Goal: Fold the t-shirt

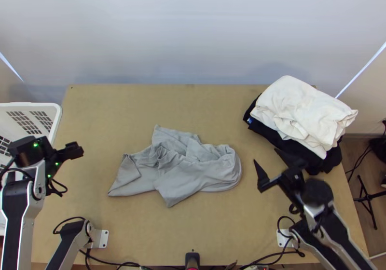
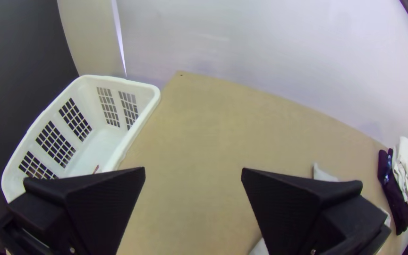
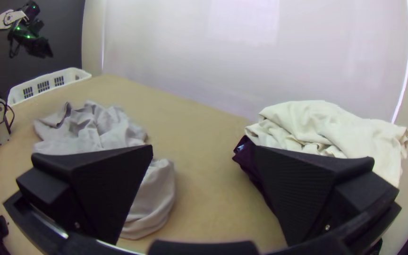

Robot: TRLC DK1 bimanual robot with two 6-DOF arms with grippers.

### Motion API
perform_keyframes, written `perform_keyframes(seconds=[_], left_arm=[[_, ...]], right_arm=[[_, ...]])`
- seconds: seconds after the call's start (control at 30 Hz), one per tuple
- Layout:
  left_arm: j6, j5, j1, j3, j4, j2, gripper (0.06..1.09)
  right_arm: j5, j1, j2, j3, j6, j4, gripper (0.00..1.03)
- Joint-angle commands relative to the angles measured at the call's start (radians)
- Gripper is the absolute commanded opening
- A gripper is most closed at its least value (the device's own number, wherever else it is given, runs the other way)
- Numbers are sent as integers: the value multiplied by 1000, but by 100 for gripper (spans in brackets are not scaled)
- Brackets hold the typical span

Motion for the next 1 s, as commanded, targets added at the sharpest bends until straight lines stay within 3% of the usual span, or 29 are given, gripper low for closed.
perform_keyframes(seconds=[0.0,0.3,0.43,0.57,0.63,0.77,0.93,0.97], left_arm=[[-26,-1,-54,-79,67,-6,105],[-24,22,-59,-136,131,-15,105],[-24,25,-71,-158,162,-3,105],[-26,25,-85,-162,174,3,105],[-26,25,-85,-159,176,2,105],[-26,23,-82,-156,174,-4,105],[-26,23,-77,-158,174,-6,105],[-26,23,-77,-158,176,-6,105]], right_arm=[[1,144,427,369,20,-172,99],[-5,387,780,755,345,-452,99],[-5,505,950,875,439,-551,99],[-18,514,1144,1018,537,-613,98],[-28,497,1205,1070,575,-617,93],[-67,470,1257,1107,637,-580,69],[-80,471,1317,1130,632,-575,68],[-90,467,1335,1142,634,-575,61]])
